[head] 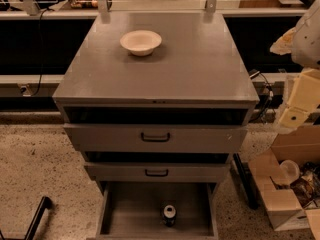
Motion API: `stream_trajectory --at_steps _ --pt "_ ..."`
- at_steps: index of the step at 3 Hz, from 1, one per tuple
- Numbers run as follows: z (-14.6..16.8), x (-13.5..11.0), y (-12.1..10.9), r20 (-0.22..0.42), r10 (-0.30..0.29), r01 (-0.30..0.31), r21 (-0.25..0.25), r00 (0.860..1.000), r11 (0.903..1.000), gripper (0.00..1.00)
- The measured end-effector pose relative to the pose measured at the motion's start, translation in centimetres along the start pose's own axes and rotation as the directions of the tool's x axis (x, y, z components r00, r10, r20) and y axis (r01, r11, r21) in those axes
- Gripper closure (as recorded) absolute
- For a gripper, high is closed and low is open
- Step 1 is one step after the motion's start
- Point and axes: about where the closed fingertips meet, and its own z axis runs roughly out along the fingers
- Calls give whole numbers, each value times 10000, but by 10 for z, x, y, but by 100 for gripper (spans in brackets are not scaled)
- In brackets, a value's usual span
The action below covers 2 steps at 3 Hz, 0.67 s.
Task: Pick pepsi can from bottom drawer and place on counter
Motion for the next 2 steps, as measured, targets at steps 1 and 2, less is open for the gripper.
stream_trajectory --at_steps 1,2 --pt "0 0 0 1 0 0 0 10000 10000 0" --pt "23 4 5 584 346 -345 -28 9977 9994 0"
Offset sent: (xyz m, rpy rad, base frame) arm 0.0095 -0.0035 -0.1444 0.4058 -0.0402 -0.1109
